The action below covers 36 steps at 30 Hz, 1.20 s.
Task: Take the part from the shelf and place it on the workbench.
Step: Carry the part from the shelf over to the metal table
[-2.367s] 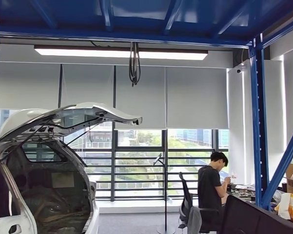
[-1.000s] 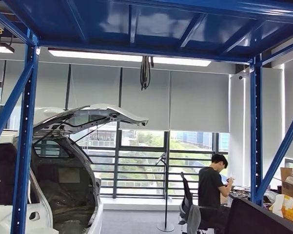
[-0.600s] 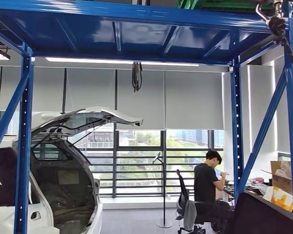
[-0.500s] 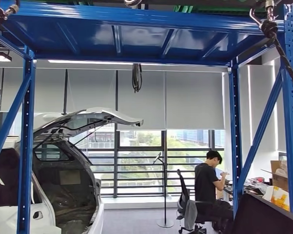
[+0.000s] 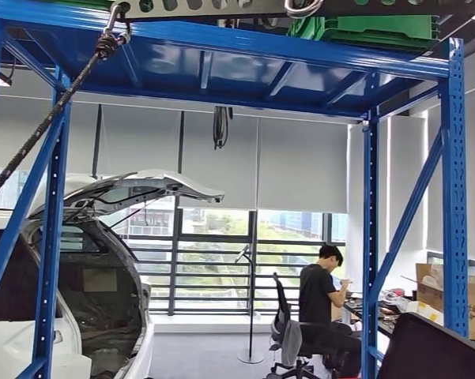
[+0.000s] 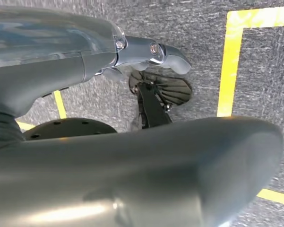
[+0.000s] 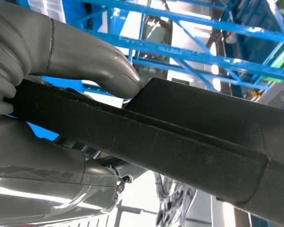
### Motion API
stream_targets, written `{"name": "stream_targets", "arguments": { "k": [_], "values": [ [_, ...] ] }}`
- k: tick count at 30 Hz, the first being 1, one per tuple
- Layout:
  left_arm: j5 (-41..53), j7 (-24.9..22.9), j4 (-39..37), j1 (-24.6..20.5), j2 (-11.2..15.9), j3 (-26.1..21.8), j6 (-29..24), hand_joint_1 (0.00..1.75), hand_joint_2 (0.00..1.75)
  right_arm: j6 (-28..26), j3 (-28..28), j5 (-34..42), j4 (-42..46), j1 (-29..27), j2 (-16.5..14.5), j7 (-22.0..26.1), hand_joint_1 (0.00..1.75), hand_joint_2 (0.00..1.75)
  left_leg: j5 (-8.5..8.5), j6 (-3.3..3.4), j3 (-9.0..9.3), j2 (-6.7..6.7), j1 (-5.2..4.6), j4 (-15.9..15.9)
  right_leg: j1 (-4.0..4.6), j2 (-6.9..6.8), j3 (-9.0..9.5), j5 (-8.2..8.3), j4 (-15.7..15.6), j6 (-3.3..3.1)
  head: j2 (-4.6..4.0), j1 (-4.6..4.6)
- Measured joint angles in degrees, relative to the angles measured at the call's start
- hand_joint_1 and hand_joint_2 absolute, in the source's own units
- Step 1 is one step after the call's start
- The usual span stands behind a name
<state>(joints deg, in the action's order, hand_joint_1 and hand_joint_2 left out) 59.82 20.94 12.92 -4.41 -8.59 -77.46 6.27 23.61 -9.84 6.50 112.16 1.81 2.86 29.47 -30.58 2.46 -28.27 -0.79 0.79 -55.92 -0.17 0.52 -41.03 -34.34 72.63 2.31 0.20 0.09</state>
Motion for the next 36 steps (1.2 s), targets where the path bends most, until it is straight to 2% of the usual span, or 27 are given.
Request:
{"name": "stream_targets", "arguments": {
  "k": [1, 2, 4, 6, 7, 9, 11, 12, 14, 15, 16, 17, 18, 20, 21, 22, 24, 26, 28, 30, 31, 32, 33, 34, 36],
  "values": [
    [0.0, 0.0, 0.0, 0.0, 0.0, 0.0, -0.1, 0.0, 1.75, 0.0, 0.0, 0.1, -0.1, 0.0, 0.0, 0.0, 1.75, 1.75, 0.14, -0.02, -0.2, -0.41, -0.07, 0.0, -0.08, -0.15, 0.08, -0.18, 1.1, 0.12, 0.0, -0.01],
    [0.0, -0.1, 0.0, 0.0, 0.0, 0.0, -0.1, 0.0, 1.75, 0.1, 0.0, 0.3, -0.1, -0.1, 0.0, -0.1, 1.75, 1.75, 0.23, -0.04, -0.31, -0.77, -0.13, -0.1, -0.12, -0.32, 1.2, 0.57, 0.1, 0.14, -0.01, -0.01],
    [0.1, -0.3, 0.0, -0.1, 0.0, 0.0, -0.2, 0.0, 1.75, 0.3, 0.0, 0.6, -0.2, 0.0, 0.0, -0.1, 1.75, 1.75, 0.31, -0.12, -0.28, -1.47, -0.25, -0.1, -0.01, -1.23, 6.19, 3.8, -7.8, -0.25, -0.01, -0.01],
    [0.2, -0.4, 0.0, -0.1, 0.0, 0.0, -0.3, 0.0, 1.75, 0.7, 0.0, 1.1, -0.1, 0.1, 0.0, -0.1, 1.75, 1.75, 0.34, -0.45, -0.37, -2.04, -0.55, -0.2, 0.39, -2.43, 9.99, 5.69, -14.7, -0.94, -0.01, 0.0],
    [0.4, -0.4, 0.0, -0.2, 0.0, 0.0, -0.4, 0.0, 1.75, 0.9, 0.1, 1.4, -0.1, 0.1, 0.0, -0.1, 1.75, 1.75, 0.39, -0.69, -0.51, -2.31, -0.66, -0.3, 0.56, -2.72, 10.52, 5.72, -16.0, -1.23, -0.01, 0.0],
    [1.0, -0.1, 0.0, -0.2, 0.0, 0.2, -0.5, 0.0, 1.75, 1.5, 0.1, 2.3, 0.0, 0.0, 0.0, -0.1, 1.75, 1.75, 0.49, -1.26, -0.72, -2.93, -0.82, -0.2, 0.59, -2.23, 10.37, 5.7, -16.4, -1.71, -0.01, 0.01],
    [1.6, 0.6, 0.0, -0.3, 0.1, 0.5, -0.4, 0.0, 1.75, 2.3, 0.2, 3.2, 0.0, 0.1, 0.0, -0.1, 1.75, 1.75, -0.75, -1.73, -1.25, -2.35, -0.8, -1.4, 0.28, -1.66, 10.31, 6.15, -17.0, -2.43, -0.01, 0.02],
    [1.9, 1.1, 0.0, -0.3, 0.1, 0.8, -0.3, 0.0, 1.75, 2.7, 0.2, 3.7, 0.0, 0.3, -0.1, -0.1, 1.75, 1.75, -2.35, -1.94, -2.28, -1.63, -0.71, -3.8, 0.12, -1.41, 10.28, 6.4, -17.3, -2.8, -0.01, 0.02],
    [2.7, 2.2, 0.0, -0.3, 0.2, 1.2, 0.3, 0.0, 1.75, 3.4, 0.3, 4.5, -0.2, 0.5, -0.1, -0.1, 1.75, 1.75, -6.26, -2.25, -5.78, -0.27, -0.48, -11.5, 0.08, -0.79, 9.99, 6.64, -17.4, -3.15, -0.01, 0.02],
    [3.0, 2.7, 0.0, -0.2, 0.2, 1.5, 0.5, 0.0, 1.75, 3.7, 0.3, 4.8, -0.4, 0.6, -0.1, -0.1, 1.75, 1.75, -7.52, -2.38, -7.52, 0.0, -0.42, -15.3, 0.11, -0.4, 9.86, 6.69, -17.3, -3.22, -0.01, 0.02],
    [3.2, 3.2, 0.0, -0.1, 0.3, 1.7, 0.8, 0.0, 1.75, 3.9, 0.4, 5.1, -0.6, 0.7, -0.1, -0.1, 1.75, 1.75, -7.6, -2.46, -8.45, 0.13, -0.39, -17.2, 0.12, 0.06, 9.79, 6.7, -17.2, -3.23, -0.01, 0.02],
    [3.2, 3.5, 0.0, -0.1, 0.3, 1.9, 1.0, 0.0, 1.75, 4.1, 0.4, 5.2, -0.7, 0.7, -0.1, -0.1, 1.75, 1.75, -6.53, -2.48, -8.41, 0.23, -0.34, -16.8, 0.12, 0.55, 9.75, 6.68, -17.0, -3.2, -0.01, 0.02],
    [3.3, 3.7, 0.0, -0.1, 0.4, 2.1, 1.2, 0.0, 1.75, 4.2, 0.5, 5.3, -0.8, 0.8, -0.1, -0.1, 1.75, 1.75, -4.48, -2.46, -7.37, 0.43, -0.27, -14.2, 0.11, 1.08, 9.75, 6.6, -16.8, -3.1, -0.01, 0.02],
    [3.3, 3.6, 0.0, -0.1, 0.5, 2.3, 1.2, 0.0, 1.75, 4.5, 0.5, 5.3, -0.9, 1.1, -0.1, -0.1, 1.75, 1.75, -0.24, -2.25, -4.35, 1.93, 0.01, -6.6, 0.18, 2.14, 9.5, 6.31, -16.1, -2.72, -0.01, 0.02],
    [3.3, 3.2, 0.0, -0.1, 0.5, 2.4, 1.1, 0.0, 1.75, 4.6, 0.6, 5.2, -0.9, 1.4, -0.1, -0.1, 1.75, 1.75, 0.73, -2.12, -3.3, 2.71, 0.12, -3.8, 0.21, 2.64, 9.13, 6.23, -15.8, -2.45, -0.01, 0.01],
    [3.4, 2.7, 0.0, -0.1, 0.6, 2.5, 0.9, 0.0, 1.75, 4.8, 0.6, 5.1, -0.9, 1.6, -0.1, 0.0, 1.75, 1.75, 0.95, -1.98, -2.9, 3.28, 0.16, -2.5, 0.22, 3.09, 8.69, 6.26, -15.5, -2.14, 0.0, 0.01],
    [3.6, 1.6, 0.0, -0.1, 0.6, 2.7, 0.4, 0.0, 1.75, 5.0, 0.8, 4.7, -0.8, 1.8, 0.0, 0.0, 1.75, 1.75, 0.7, -1.56, -2.97, 2.99, 0.1, -2.1, 0.11, 3.84, 7.96, 6.55, -15.3, -1.49, 0.01, 0.01],
    [3.2, 0.7, 0.0, -0.1, 0.7, 2.7, -0.1, 0.0, 1.75, 5.0, 0.9, 4.3, -0.8, 2.0, 0.0, 0.0, 1.75, 1.75, 1.05, -0.93, -3.02, 2.19, 0.23, -1.9, 0.07, 2.84, 7.4, 5.75, -14.3, -0.81, 0.0, 0.01],
    [2.3, -0.1, 0.0, -0.1, 0.8, 2.6, -0.3, 0.0, 1.75, 4.8, 0.9, 3.6, -0.7, 2.2, 0.0, 0.0, 1.75, 1.75, 1.23, -0.48, -3.0, 1.29, 0.36, -1.7, -0.04, 0.81, 5.34, 2.75, -9.4, -0.15, -0.01, 0.01],
    [1.3, -1.1, 0.0, 0.0, 0.8, 2.3, -0.6, 0.0, 1.75, 4.3, 0.8, 3.0, -0.6, 2.1, 0.0, 0.1, 1.75, 1.75, 1.21, -0.36, -3.04, 0.33, 0.32, -1.7, -0.3, -0.06, 1.95, -0.62, -1.7, 0.35, -0.01, 0.01],
    [0.8, -1.6, 0.0, 0.0, 0.8, 2.0, -0.8, 0.0, 1.75, 4.2, 0.8, 2.7, -0.6, 1.9, 0.0, 0.2, 1.75, 1.75, 1.19, -0.35, -3.04, -0.16, 0.31, -1.7, -0.38, -0.18, 0.87, -1.24, 0.7, 0.51, -0.01, 0.01],
    [0.4, -2.4, 0.0, 0.0, 0.9, 1.7, -1.1, 0.0, 1.75, 4.0, 0.8, 2.4, -0.5, 1.6, 0.1, 0.4, 1.75, 1.75, 1.16, -0.38, -3.02, -0.6, 0.3, -1.7, -0.43, -0.28, 0.8, -0.77, 1.0, 0.6, -0.01, 0.01],
    [0.0, -3.2, 0.0, 0.0, 0.9, 1.4, -1.4, 0.0, 1.75, 3.8, 0.8, 2.2, -0.4, 1.4, 0.1, 0.6, 1.75, 1.75, 1.13, -0.42, -2.97, -1.01, 0.28, -1.7, -0.45, -0.44, 1.86, 0.72, -1.1, 0.57, -0.01, 0.01],
    [-0.4, -4.2, 0.0, 0.0, 1.0, 1.1, -1.7, 0.0, 1.75, 3.7, 0.8, 2.0, -0.1, 1.2, 0.2, 0.8, 1.75, 1.75, 1.07, -0.5, -2.88, -1.36, 0.26, -1.7, -0.4, -0.89, 3.88, 2.84, -5.1, 0.41, -0.01, 0.01],
    [-0.9, -6.3, 0.0, 0.0, 1.0, 0.4, -2.5, 0.0, 1.75, 3.4, 1.0, 1.8, 0.5, 0.9, 0.3, 1.3, 1.75, 1.75, 0.92, -0.78, -2.74, -2.01, 0.05, -1.7, 0.05, -2.5, 7.73, 5.61, -12.9, -0.19, -0.01, 0.02]
  ]
}}
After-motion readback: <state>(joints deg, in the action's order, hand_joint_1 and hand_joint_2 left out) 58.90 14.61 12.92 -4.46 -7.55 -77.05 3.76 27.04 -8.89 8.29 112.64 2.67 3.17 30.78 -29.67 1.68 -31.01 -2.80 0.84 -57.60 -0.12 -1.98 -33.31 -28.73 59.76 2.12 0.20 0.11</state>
